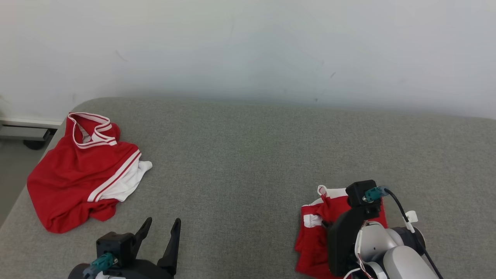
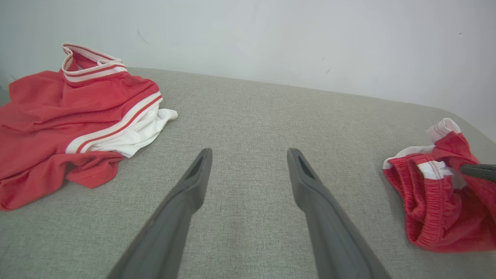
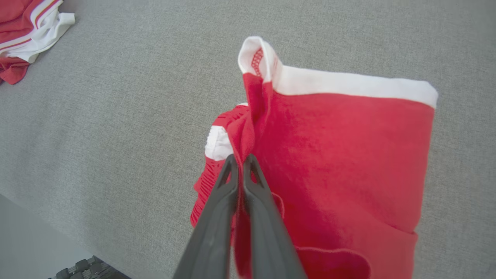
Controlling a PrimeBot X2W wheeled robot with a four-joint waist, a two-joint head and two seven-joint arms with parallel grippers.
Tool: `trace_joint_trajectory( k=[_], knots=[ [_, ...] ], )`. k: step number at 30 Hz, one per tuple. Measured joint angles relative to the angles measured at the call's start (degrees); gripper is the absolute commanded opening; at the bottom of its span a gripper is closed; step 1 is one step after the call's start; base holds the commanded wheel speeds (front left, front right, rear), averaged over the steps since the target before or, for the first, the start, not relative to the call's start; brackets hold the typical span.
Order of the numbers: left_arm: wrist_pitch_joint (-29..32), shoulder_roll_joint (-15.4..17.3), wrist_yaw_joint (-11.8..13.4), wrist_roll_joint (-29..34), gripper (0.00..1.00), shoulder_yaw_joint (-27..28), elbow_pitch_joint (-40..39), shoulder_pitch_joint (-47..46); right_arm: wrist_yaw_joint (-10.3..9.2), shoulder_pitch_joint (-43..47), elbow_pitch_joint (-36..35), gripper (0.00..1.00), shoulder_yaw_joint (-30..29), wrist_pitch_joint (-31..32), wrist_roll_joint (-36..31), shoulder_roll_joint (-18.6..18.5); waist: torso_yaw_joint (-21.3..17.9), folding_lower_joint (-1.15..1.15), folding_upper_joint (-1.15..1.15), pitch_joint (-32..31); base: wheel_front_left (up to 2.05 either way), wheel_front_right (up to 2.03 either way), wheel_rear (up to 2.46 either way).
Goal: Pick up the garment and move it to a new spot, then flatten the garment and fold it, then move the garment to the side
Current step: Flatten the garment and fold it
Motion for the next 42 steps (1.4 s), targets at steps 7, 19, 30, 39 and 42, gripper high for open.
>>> trace_joint_trajectory(
  k=[7,19,30,39,42],
  knots=[
    [0.0,0.0,-0.02,-0.01,1.0,-0.05,0.01,-0.08,-1.83,-2.2,1.65,0.0,3.91,0.32,3.59,0.0,0.71,0.0,0.0,0.41,0.0,0.0,0.0],
    [0.0,0.01,-0.03,-0.01,1.0,0.03,0.3,-0.16,-2.97,-3.55,4.48,1.0,6.01,-1.86,7.17,-0.02,1.68,0.0,0.0,0.91,0.0,0.0,0.0],
    [-0.1,0.24,-0.02,-0.02,1.0,0.46,0.36,-0.12,-3.02,-4.82,-1.48,1.0,1.37,-5.72,4.92,-1.53,0.62,0.0,0.0,0.41,0.0,0.0,0.0],
    [-0.35,0.91,0.02,-0.19,1.0,1.66,-0.32,0.29,-3.03,0.37,-1.85,1.0,-6.91,-6.21,0.63,-5.05,-1.59,0.0,0.0,0.3,0.0,0.0,0.0],
    [-0.35,0.81,0.02,-0.19,1.0,1.44,-0.54,0.27,-3.04,2.14,-0.42,1.0,-9.26,-6.17,0.55,-4.55,-2.02,0.0,0.0,0.59,0.0,0.0,0.0]
  ],
)
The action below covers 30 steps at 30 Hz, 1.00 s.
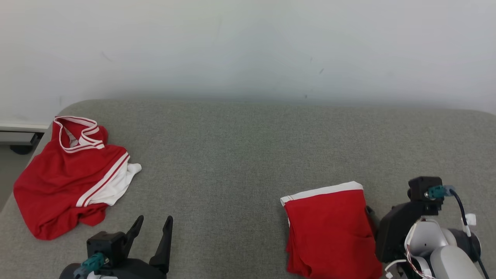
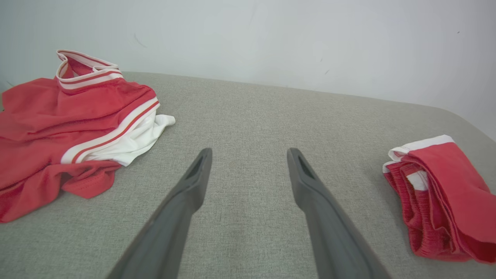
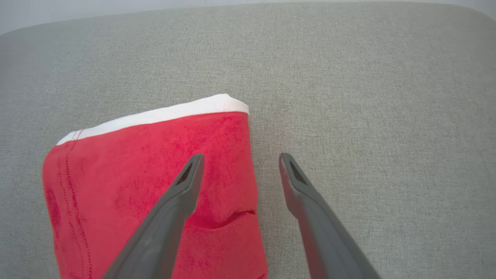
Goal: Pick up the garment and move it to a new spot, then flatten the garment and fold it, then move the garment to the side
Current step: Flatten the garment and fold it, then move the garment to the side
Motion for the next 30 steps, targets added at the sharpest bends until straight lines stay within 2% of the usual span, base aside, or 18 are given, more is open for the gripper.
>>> trace_joint_trajectory(
  k=[6,11,30],
  knots=[
    [0.21,-0.03,-0.02,0.01,1.0,-0.42,-0.42,-0.19,0.0,1.48,2.57,1.0,-3.54,0.0,-0.11,2.3,-0.03,0.0,0.0,0.95,0.0,0.0,0.0],
    [0.43,-0.12,-0.09,0.19,1.0,-1.27,-0.52,-0.51,0.0,1.42,4.85,1.0,-4.98,0.01,-0.11,2.63,0.67,0.0,0.0,1.68,0.0,0.0,0.0],
    [1.12,-0.26,-0.54,0.35,1.0,-1.78,-0.74,-2.14,0.0,-2.12,13.61,1.0,-7.09,0.38,2.2,4.0,3.92,0.0,0.0,4.2,0.0,0.0,0.0]
  ],
)
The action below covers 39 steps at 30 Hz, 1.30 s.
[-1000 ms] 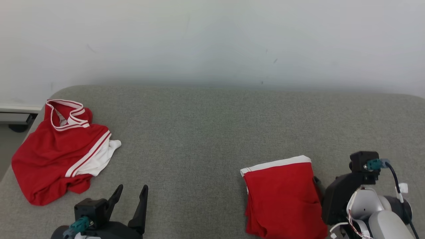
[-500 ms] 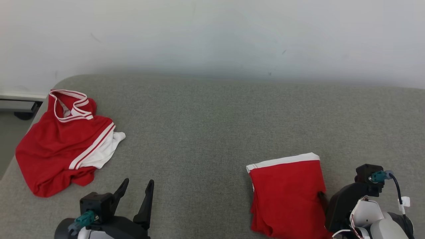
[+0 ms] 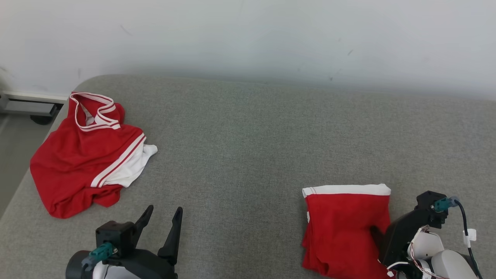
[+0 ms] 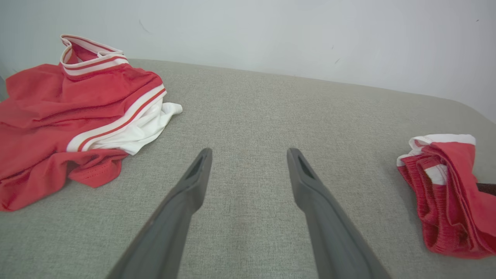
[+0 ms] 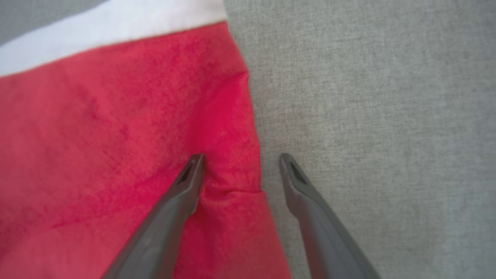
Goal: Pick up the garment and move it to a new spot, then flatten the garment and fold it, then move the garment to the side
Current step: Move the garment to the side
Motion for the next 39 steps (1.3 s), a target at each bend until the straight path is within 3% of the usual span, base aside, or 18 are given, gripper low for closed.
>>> trace_joint_trajectory(
  k=[1,2,3,4,5,14,23,39],
  knots=[
    [0.0,-0.03,0.0,0.0,1.0,-0.01,0.0,-0.25,0.0,-0.08,0.29,1.0,-0.09,0.0,0.23,0.0,0.16,0.0,0.0,0.12,0.0,0.0,0.0],
    [0.0,-0.03,0.01,0.0,1.0,0.04,-0.03,-0.37,0.0,-0.19,0.7,0.86,-0.12,-0.01,0.23,0.01,0.3,0.0,0.0,0.24,0.0,0.0,0.0],
    [-0.01,-0.03,0.01,0.0,1.0,0.09,0.0,-0.37,0.0,-0.55,1.31,0.31,-0.21,-0.01,0.29,0.01,0.41,0.0,0.0,0.36,0.0,0.0,0.0],
    [0.0,-0.03,0.01,0.0,1.0,0.07,-0.01,-0.37,0.0,-1.01,1.56,0.08,-0.45,0.0,0.52,0.01,0.52,0.0,0.0,0.47,0.0,0.0,0.0],
    [0.0,-0.04,0.01,0.0,1.0,0.05,-0.02,-0.37,0.0,-1.35,1.7,0.0,-0.62,0.0,0.69,0.0,0.63,0.0,0.0,0.59,0.0,0.0,0.0],
    [-0.02,-0.02,0.01,0.0,1.0,0.32,0.16,-0.37,0.97,-3.78,3.09,0.0,0.64,0.13,-0.16,-2.2,0.79,0.0,0.0,1.08,0.0,0.0,0.0],
    [-0.36,0.45,0.09,-0.01,1.0,1.88,-0.01,-0.3,4.07,-7.03,2.99,0.0,-0.97,-0.42,-2.25,-12.18,-1.02,0.0,0.0,1.15,0.0,0.0,0.0],
    [-0.37,1.14,0.09,0.08,1.0,1.99,-1.66,-0.59,5.98,-7.75,8.96,0.0,-9.78,-7.22,-2.35,-25.21,-1.62,0.0,0.0,3.33,0.0,0.0,0.0]
  ],
)
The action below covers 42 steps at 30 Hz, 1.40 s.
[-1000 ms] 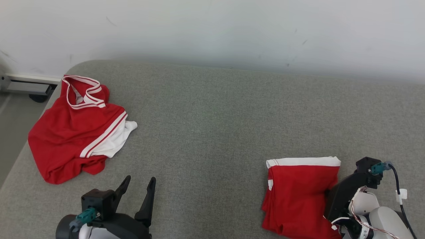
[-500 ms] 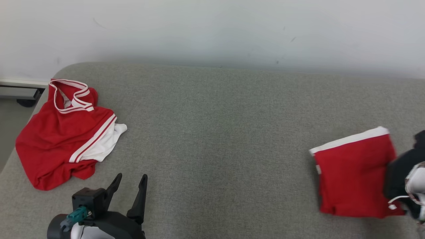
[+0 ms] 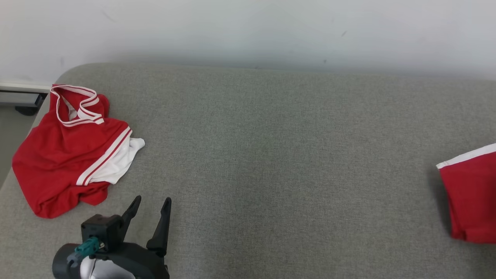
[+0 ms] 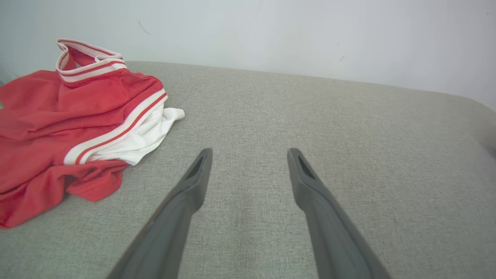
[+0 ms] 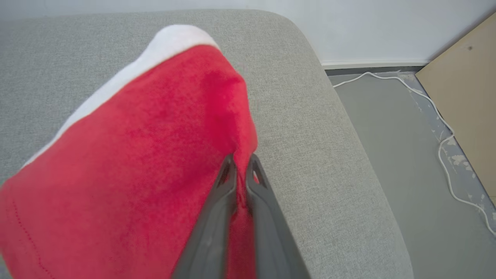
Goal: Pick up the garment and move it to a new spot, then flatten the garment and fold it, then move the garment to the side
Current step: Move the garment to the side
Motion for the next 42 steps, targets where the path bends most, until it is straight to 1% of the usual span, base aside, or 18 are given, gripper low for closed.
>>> trace_joint_trajectory(
  k=[3,7,11,15,19,20,21,24,30,32,34,36,39,42],
  knots=[
    [0.02,0.02,0.0,0.23,1.0,-0.04,-0.12,-1.39,0.12,-0.44,1.0,0.0,-0.54,-2.21,-0.42,-1.14,0.41,0.0,0.0,0.72,0.0,0.0,0.0],
    [0.04,0.01,-0.01,0.27,1.0,-0.14,-0.15,-1.72,0.05,-0.24,2.31,0.0,-0.55,-3.89,-1.6,-1.53,0.9,0.0,0.0,1.04,0.0,0.0,0.0],
    [0.13,0.08,0.0,0.31,1.0,-0.12,-0.15,-2.02,-1.02,-0.09,3.23,0.0,0.32,-5.37,-3.58,-1.81,1.25,0.0,0.0,1.21,0.0,0.0,0.0],
    [0.49,0.43,0.0,0.36,1.0,-0.09,-0.12,-2.02,-2.93,1.08,3.89,0.0,0.53,-6.87,-5.83,-2.12,1.35,0.0,0.0,1.1,0.0,0.0,0.0],
    [0.53,0.65,0.0,0.66,1.0,-0.1,-0.14,-2.01,-3.74,1.12,4.34,0.0,0.23,-8.11,-6.16,-2.12,1.3,0.0,0.0,0.94,0.0,0.0,0.0],
    [0.55,0.7,0.0,0.77,1.0,-0.13,-0.15,-2.01,-3.88,1.13,4.53,0.42,0.23,-8.39,-6.26,-2.01,1.25,0.0,0.0,0.88,0.0,0.0,0.0],
    [0.56,0.7,0.0,0.79,1.0,-0.18,-0.19,-2.01,-3.89,1.13,4.83,1.0,0.22,-8.65,-6.34,-1.94,1.21,0.0,0.0,0.82,0.0,0.0,0.0],
    [0.6,0.74,0.0,0.82,1.0,-0.2,-0.2,-2.01,-4.21,1.05,5.52,1.0,0.25,-9.57,-6.62,-1.82,1.07,0.0,0.0,0.65,0.0,0.0,0.0],
    [0.79,0.85,0.0,0.83,1.0,-0.25,-0.18,-1.98,-4.19,0.61,6.61,1.0,0.8,-12.03,-6.77,-1.8,0.69,0.0,0.0,0.07,0.0,0.0,0.0],
    [0.79,0.93,0.0,0.83,1.0,-0.24,-0.15,-1.93,-3.75,-0.06,7.13,1.0,1.07,-13.21,-6.83,-1.8,0.48,0.0,0.0,-0.28,0.0,0.0,0.0],
    [0.79,1.03,-0.02,0.83,1.0,-0.27,-0.09,-1.9,-2.16,-1.81,7.15,1.0,1.75,-14.84,-6.76,-1.67,0.21,0.0,0.0,-0.71,0.0,0.0,0.0],
    [0.78,1.0,-0.07,0.83,1.0,-0.4,0.02,-1.92,-0.99,-3.75,7.05,1.0,2.44,-16.38,-6.32,-1.16,-0.07,0.0,0.0,-1.23,0.0,0.0,0.0],
    [0.71,0.97,-0.07,0.83,1.0,-0.47,0.3,-1.93,0.79,-4.52,6.77,1.0,3.24,-18.56,-5.52,0.66,-0.46,0.0,0.0,-2.22,0.0,0.0,0.0],
    [0.52,0.97,-0.07,0.83,1.0,-0.45,0.74,-1.93,3.57,-4.39,5.66,1.0,5.06,-20.51,-5.05,2.32,-0.87,0.0,0.0,-3.34,0.0,0.0,0.0]
  ],
)
